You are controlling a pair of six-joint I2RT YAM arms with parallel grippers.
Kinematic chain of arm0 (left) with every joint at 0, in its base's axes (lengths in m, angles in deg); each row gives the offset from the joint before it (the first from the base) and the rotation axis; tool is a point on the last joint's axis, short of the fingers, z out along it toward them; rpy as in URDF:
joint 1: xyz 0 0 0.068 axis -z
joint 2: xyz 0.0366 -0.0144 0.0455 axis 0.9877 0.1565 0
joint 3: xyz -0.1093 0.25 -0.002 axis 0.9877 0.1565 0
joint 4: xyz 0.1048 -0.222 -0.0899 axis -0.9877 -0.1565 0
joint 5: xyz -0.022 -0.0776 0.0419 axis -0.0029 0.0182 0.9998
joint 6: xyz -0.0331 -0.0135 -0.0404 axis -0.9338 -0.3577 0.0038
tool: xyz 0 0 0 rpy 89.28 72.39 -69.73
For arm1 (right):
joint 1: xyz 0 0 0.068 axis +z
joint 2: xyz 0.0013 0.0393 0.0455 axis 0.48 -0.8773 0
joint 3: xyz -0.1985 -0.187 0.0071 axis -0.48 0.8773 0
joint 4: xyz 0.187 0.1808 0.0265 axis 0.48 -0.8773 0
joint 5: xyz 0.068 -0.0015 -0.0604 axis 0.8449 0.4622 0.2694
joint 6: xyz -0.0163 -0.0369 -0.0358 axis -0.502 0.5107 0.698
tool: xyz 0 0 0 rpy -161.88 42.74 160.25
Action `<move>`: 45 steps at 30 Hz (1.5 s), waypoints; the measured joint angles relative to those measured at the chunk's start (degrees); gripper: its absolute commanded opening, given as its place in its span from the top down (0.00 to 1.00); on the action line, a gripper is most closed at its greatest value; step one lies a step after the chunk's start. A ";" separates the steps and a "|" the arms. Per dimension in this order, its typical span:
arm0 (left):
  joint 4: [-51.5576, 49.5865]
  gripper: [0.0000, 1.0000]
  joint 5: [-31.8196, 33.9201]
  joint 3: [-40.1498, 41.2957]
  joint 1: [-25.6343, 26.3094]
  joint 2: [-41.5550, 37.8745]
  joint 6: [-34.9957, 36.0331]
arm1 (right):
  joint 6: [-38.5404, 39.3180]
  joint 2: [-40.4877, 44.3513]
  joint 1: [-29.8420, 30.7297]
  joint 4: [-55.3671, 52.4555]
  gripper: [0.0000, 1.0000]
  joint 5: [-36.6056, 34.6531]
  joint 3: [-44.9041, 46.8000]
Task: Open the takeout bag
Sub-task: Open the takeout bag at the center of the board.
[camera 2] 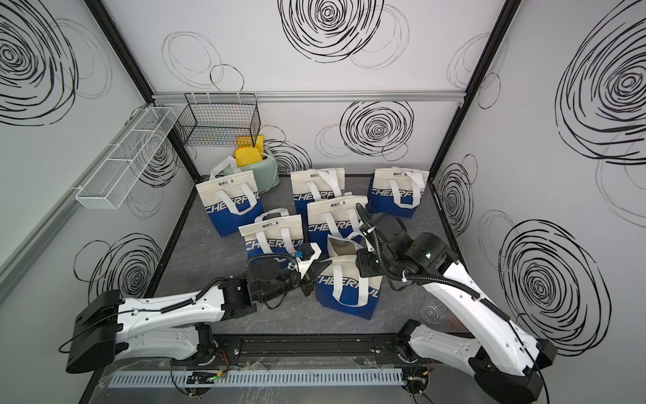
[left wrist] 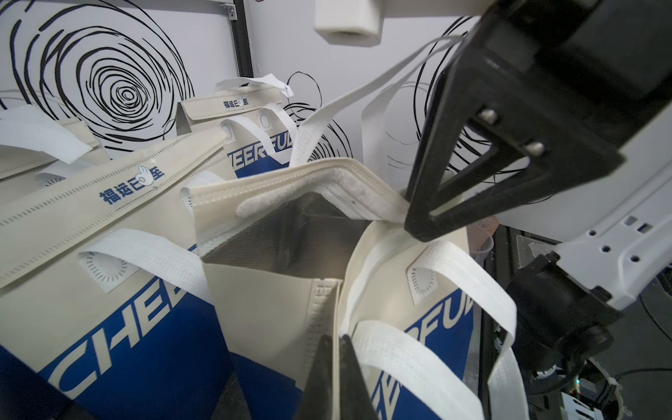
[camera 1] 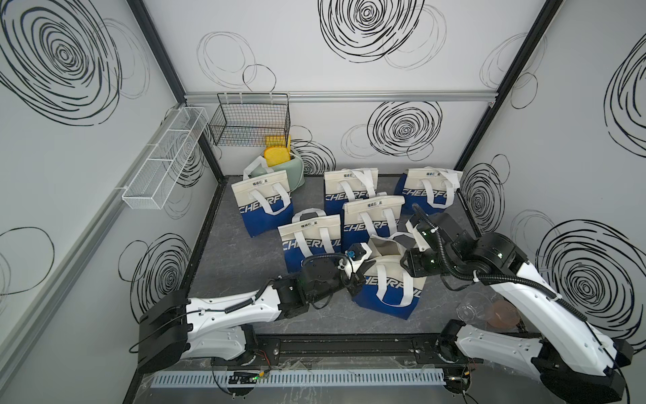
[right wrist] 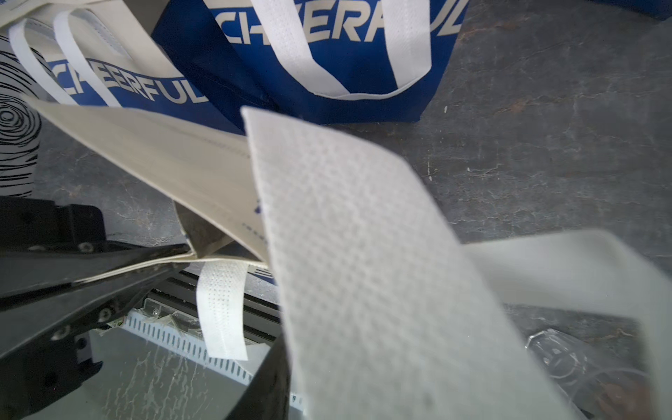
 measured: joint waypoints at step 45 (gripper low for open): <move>-3.17 1.00 -1.33 1.97 -0.63 -5.29 0.87 | -6.23 -13.79 11.98 1.18 0.70 -24.20 -4.74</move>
